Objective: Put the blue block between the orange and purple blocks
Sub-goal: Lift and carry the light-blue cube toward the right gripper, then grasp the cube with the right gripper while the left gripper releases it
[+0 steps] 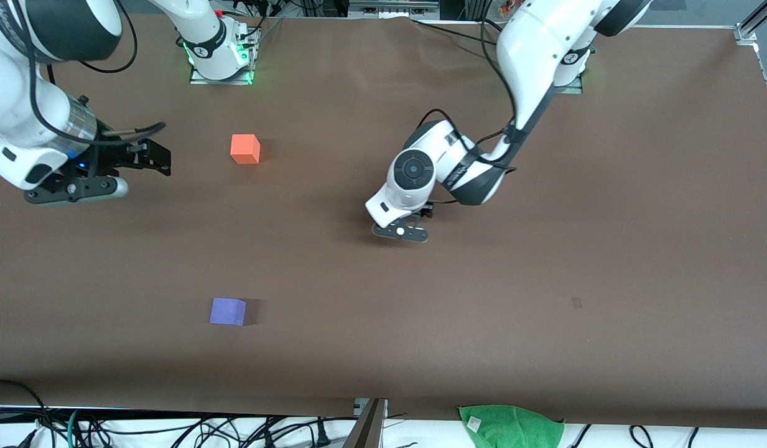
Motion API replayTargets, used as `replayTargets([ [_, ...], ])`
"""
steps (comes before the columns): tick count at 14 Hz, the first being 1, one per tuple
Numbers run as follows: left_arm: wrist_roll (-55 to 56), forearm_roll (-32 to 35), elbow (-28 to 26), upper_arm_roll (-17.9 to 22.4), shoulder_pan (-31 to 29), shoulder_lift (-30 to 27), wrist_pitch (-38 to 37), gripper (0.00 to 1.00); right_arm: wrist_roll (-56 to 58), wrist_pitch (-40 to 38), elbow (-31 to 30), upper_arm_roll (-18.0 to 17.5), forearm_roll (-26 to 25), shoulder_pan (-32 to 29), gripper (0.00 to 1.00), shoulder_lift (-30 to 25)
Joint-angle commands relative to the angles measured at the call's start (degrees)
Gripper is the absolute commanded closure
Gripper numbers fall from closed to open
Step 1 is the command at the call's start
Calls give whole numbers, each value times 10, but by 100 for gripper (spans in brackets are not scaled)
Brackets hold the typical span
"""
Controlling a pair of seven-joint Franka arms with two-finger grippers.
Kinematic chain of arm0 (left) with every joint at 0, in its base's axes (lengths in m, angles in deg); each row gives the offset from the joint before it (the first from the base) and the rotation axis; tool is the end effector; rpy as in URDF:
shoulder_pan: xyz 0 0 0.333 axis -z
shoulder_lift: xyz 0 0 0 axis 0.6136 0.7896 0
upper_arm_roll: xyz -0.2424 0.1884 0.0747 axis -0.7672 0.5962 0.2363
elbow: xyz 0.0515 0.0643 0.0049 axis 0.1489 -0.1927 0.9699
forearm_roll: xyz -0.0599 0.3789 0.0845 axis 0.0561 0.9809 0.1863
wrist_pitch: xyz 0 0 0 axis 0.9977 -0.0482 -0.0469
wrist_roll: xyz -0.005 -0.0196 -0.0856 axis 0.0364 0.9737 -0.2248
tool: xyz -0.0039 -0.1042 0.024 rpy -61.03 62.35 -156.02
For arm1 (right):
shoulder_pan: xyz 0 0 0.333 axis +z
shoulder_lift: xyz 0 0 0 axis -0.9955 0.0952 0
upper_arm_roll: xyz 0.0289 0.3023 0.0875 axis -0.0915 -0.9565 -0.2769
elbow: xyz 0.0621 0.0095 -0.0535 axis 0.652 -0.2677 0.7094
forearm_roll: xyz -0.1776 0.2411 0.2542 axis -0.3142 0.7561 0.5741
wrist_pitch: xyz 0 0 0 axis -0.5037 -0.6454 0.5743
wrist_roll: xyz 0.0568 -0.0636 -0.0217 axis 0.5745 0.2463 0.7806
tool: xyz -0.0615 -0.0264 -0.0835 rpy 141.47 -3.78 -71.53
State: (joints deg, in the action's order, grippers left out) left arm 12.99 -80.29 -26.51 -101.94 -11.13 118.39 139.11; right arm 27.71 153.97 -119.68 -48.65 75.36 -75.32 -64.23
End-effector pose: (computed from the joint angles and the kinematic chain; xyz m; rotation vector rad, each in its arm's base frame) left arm 0.5567 -0.4497 0.2703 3.0880 -0.1501 -0.2526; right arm 0.5912 0.1063 0.5422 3.1162 0.2368 -0.1905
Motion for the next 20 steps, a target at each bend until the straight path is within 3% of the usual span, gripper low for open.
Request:
replayTargets([
  [1,7,3,-15,2,-35,-105,-115,0,11,-4,11,-4,-1,7,1,39],
  [4,-3,10,-13,3,-86,-188,-217,0,26,2,10,-6,-1,31,1,43],
  [6,-4,10,-11,6,-115,-231,-260,0,5,15,8,-6,25,43,1,47],
  [10,-83,9,-13,7,-215,-311,-314,0,-185,91,10,-6,61,107,1,88],
  [13,-272,3,-37,24,-295,-357,-306,0,-317,185,10,-7,61,172,1,142],
  [14,-298,4,-56,37,-297,-373,-291,0,-355,219,11,-7,61,196,1,160],
  [17,-310,-13,-165,133,-267,-433,-207,0,-458,316,13,-6,60,250,1,219],
  [20,-329,-48,-171,135,-271,-442,-225,0,-523,404,32,-4,52,308,1,287],
])
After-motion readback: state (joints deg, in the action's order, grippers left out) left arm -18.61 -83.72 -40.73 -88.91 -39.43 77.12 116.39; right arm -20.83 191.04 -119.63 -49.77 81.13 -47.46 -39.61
